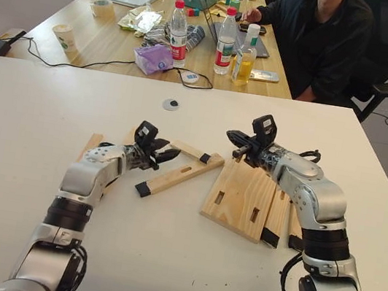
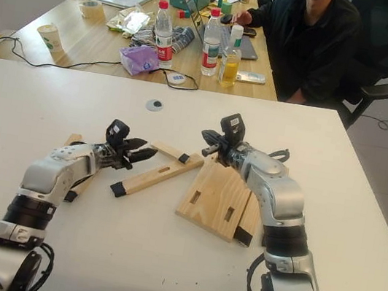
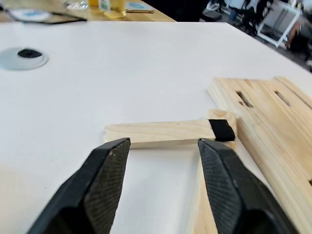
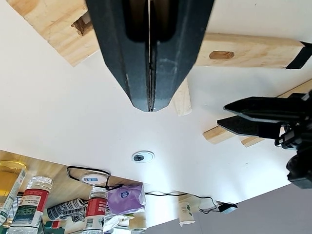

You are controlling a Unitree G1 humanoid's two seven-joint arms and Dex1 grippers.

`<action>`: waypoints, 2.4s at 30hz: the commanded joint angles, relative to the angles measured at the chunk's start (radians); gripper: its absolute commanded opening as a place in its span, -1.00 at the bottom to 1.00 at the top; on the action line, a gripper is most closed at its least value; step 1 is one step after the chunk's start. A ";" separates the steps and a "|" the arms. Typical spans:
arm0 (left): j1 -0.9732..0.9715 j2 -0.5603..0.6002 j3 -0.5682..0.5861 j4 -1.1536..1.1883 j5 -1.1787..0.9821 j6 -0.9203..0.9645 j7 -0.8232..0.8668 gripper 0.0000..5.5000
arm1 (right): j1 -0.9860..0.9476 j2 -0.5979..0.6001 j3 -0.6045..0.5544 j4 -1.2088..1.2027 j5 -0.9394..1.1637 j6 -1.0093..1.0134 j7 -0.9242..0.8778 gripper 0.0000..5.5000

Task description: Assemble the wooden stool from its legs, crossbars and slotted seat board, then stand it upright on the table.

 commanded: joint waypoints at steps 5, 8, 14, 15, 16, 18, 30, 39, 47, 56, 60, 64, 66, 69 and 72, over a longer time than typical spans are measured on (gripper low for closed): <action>-0.197 -0.187 0.325 0.201 -0.199 0.428 0.327 -0.07 | 0.001 -0.008 0.003 -0.007 -0.025 0.003 -0.001 -1.00; -0.247 -0.256 0.430 0.254 -0.220 0.472 0.466 -0.07 | 0.005 -0.008 0.003 -0.013 -0.031 0.005 -0.002 -1.00; -0.248 -0.349 0.558 0.324 -0.206 0.422 0.692 -0.07 | 0.014 -0.002 0.017 -0.020 -0.039 0.004 -0.001 -1.00; -0.244 -0.365 0.576 0.333 -0.211 0.402 0.714 -0.07 | 0.013 -0.002 0.021 -0.018 -0.041 0.003 0.001 -1.00; -0.241 -0.378 0.593 0.341 -0.217 0.384 0.734 -0.07 | 0.014 -0.002 0.024 -0.018 -0.041 0.003 0.003 -1.00; -0.237 -0.392 0.612 0.361 -0.231 0.339 0.751 -0.07 | 0.013 -0.004 0.027 -0.018 -0.041 0.003 0.006 -1.00; -0.269 -0.415 0.636 0.466 -0.325 0.122 0.763 -0.36 | 0.007 -0.013 0.042 -0.007 -0.055 0.000 0.026 -1.00; -0.265 -0.398 0.603 0.533 -0.347 0.053 0.720 -0.81 | -0.017 -0.023 0.049 0.023 -0.070 -0.005 0.054 -1.00; -0.309 -0.373 0.596 0.545 -0.384 0.009 0.688 -0.84 | -0.007 -0.020 0.034 0.039 -0.084 -0.016 0.052 -1.00; -0.344 -0.376 0.558 0.401 -0.442 0.054 0.681 -0.86 | -0.009 -0.007 0.024 0.058 -0.085 -0.038 0.039 -1.00; -0.253 -0.312 0.398 0.122 -0.387 0.091 0.584 -0.86 | -0.008 -0.005 0.015 0.065 -0.086 -0.050 0.031 -1.00; -0.048 -0.172 0.193 -0.159 -0.294 0.050 0.370 -0.86 | 0.002 -0.007 0.006 0.065 -0.085 -0.059 0.020 -1.00; 0.060 -0.117 0.108 -0.247 -0.227 -0.042 0.257 -0.86 | -0.001 -0.008 -0.002 0.071 -0.084 -0.065 0.015 -1.00; 0.166 -0.110 0.038 -0.308 -0.160 -0.168 0.171 -0.86 | -0.004 -0.010 -0.012 0.077 -0.084 -0.074 0.011 -1.00; 0.219 -0.153 0.022 -0.308 -0.157 -0.238 0.142 -0.86 | -0.014 -0.012 -0.010 0.087 -0.086 -0.078 0.016 -1.00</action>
